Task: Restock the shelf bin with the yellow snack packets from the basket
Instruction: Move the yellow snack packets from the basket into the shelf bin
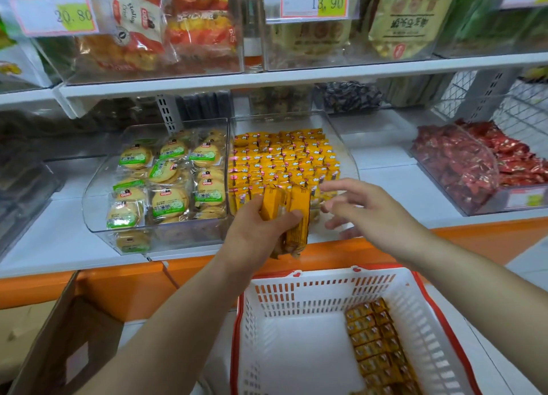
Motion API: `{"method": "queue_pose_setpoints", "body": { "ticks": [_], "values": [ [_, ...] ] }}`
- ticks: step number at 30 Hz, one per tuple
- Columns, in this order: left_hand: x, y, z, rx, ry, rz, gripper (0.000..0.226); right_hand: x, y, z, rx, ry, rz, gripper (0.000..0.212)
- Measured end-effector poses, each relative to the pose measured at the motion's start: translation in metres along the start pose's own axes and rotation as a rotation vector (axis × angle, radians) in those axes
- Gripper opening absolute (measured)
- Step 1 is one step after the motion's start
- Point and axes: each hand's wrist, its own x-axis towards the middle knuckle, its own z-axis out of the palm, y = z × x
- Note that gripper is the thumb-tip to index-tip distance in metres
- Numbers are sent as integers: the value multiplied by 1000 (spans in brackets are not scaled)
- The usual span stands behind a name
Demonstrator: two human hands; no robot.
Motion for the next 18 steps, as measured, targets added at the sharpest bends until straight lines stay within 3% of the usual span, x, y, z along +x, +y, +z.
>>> {"method": "queue_pose_setpoints", "body": {
  "ticks": [2, 7, 12, 18],
  "values": [
    [-4, -1, 10, 25, -47, 30, 17, -5, -2, 2, 146, -8, 67, 24],
    [-9, 2, 29, 52, -117, 116, 20, -2, -1, -6, 79, 1, 70, 36],
    [-11, 4, 37, -157, -167, -36, 18, 0, -2, -35, 309, -61, 89, 26],
    [-6, -3, 40, -75, -143, -83, 19, 2, 2, -45, 437, -53, 73, 24]
  ]
}}
